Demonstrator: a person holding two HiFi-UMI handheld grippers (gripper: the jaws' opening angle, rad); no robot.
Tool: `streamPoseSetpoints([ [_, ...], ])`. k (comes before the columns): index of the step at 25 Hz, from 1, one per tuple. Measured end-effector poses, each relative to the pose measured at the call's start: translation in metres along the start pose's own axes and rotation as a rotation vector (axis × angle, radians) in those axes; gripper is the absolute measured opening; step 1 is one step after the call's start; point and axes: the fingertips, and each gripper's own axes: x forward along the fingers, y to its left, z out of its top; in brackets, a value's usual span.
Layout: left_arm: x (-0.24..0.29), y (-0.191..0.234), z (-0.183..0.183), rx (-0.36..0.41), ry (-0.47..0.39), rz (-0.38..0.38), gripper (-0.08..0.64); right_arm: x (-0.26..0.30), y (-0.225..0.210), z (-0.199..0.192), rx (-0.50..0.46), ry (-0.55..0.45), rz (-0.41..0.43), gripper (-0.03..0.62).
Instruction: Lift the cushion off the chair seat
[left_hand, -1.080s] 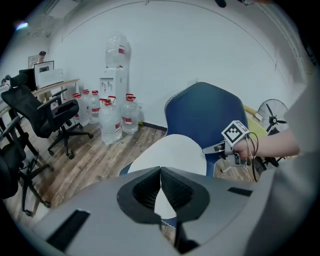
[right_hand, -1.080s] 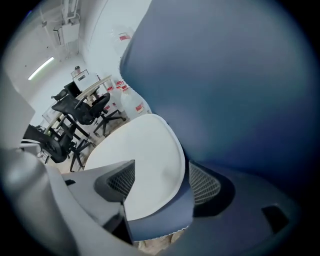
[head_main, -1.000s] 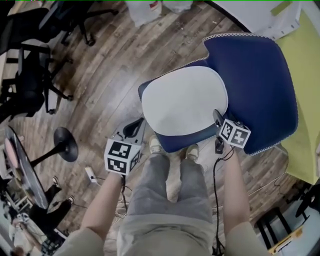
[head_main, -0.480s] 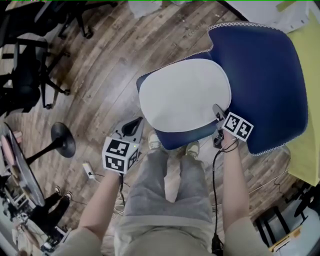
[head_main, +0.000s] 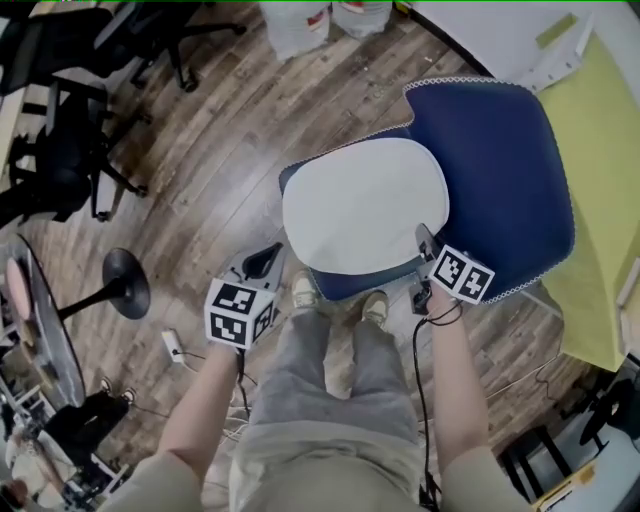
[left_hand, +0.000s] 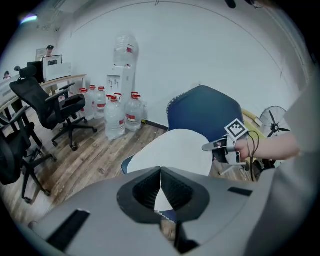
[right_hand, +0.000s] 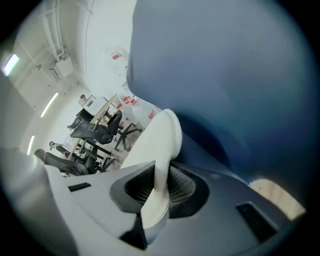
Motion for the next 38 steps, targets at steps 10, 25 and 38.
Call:
streamPoseSetpoints([
  [10,-0.092,-0.022,0.058,0.029,-0.071,0.056,0.020,-0.113,0.107,0.067,-0.290,-0.092,0.005,0.067],
  [25,-0.235,-0.100,0.202,0.147,-0.299,-0.012,0.020,-0.333,0.213,0.158,-0.364,-0.368,-0.023,0.066],
  [38,-0.340,-0.169,0.314,0.284,-0.512,-0.045,0.020,-0.518,0.303,0.250,-0.443,-0.748,0.064,0.066],
])
